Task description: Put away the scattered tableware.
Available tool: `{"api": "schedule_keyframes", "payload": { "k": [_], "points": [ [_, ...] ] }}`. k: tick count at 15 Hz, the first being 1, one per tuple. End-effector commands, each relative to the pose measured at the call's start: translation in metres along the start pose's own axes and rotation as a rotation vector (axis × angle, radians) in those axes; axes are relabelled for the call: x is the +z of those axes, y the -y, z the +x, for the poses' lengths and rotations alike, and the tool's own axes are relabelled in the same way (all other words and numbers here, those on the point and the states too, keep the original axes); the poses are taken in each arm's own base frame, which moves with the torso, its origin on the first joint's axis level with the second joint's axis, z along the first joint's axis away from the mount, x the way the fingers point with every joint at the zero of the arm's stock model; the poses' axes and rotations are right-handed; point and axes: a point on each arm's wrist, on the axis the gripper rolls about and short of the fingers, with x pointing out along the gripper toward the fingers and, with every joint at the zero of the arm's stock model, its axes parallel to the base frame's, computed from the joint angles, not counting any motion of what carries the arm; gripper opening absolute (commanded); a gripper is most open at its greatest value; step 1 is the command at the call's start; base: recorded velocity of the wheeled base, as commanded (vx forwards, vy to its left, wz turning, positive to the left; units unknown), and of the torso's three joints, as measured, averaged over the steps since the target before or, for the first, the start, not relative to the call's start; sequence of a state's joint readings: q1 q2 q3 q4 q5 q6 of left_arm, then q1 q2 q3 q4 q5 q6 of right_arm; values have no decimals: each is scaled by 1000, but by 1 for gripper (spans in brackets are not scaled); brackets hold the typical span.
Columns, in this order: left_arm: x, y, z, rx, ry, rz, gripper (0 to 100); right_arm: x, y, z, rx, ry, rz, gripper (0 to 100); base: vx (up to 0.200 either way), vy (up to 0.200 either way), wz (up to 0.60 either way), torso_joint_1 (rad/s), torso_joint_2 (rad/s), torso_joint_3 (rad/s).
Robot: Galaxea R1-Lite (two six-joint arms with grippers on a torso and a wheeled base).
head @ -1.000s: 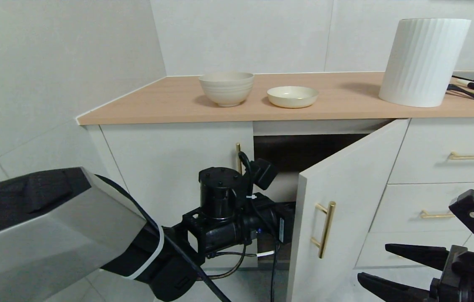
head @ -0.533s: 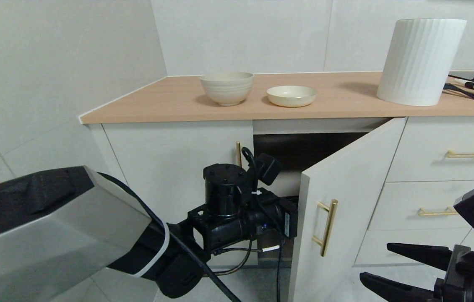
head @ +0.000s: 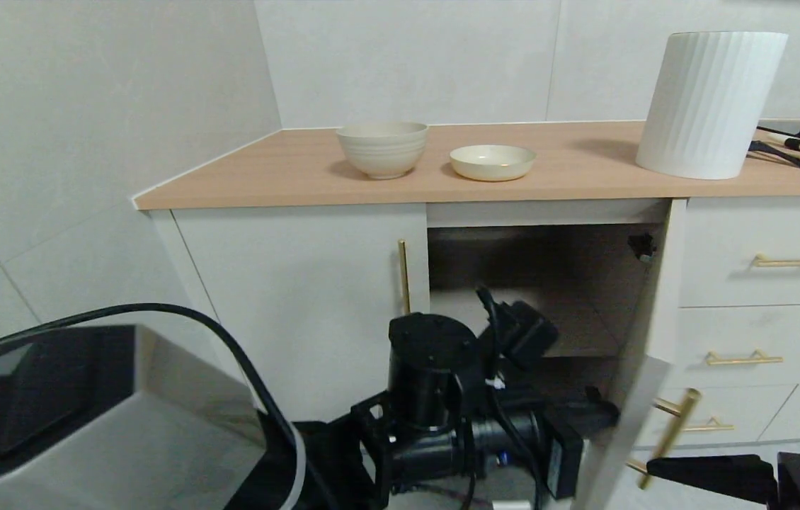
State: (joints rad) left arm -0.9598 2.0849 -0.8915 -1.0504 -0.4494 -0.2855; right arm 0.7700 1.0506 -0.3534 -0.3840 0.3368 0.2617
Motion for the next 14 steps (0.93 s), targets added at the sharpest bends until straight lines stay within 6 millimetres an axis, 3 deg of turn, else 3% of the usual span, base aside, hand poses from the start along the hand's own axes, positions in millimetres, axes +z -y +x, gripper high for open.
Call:
{"api": "schedule_keyframes", "payload": {
  "k": [1, 2, 5, 8, 10, 13, 14],
  "points": [
    [5, 54, -25, -241, -62, -40, 0, -6, -5, -14, 63, 14, -13, 100, 0, 0, 0, 0, 0, 0],
    [7, 56, -28, -262, -63, -39, 0, -7, -6, -16, 78, -2, -12, 100, 0, 0, 0, 0, 0, 0],
    [19, 1, -47, -30, 15, -47, 0, -4, -5, -15, 69, 5, -11, 100, 0, 0, 0, 0, 0, 0],
    [29, -33, -76, 214, 91, -23, 0, 7, 1, -7, -55, 9, 18, 100, 0, 0, 0, 0, 0, 0],
    [37, -32, -116, 305, 107, -37, 0, 13, 5, -1, -173, 13, 28, 100, 0, 0, 0, 0, 0, 0],
    [56, -10, -184, 435, 124, -72, 0, 27, 10, 2, -299, 5, 44, 100, 0, 0, 0, 0, 0, 0],
    [63, 5, -213, 491, 132, -89, 0, 35, 9, 3, -324, 4, 47, 100, 0, 0, 0, 0, 0, 0]
  ]
}}
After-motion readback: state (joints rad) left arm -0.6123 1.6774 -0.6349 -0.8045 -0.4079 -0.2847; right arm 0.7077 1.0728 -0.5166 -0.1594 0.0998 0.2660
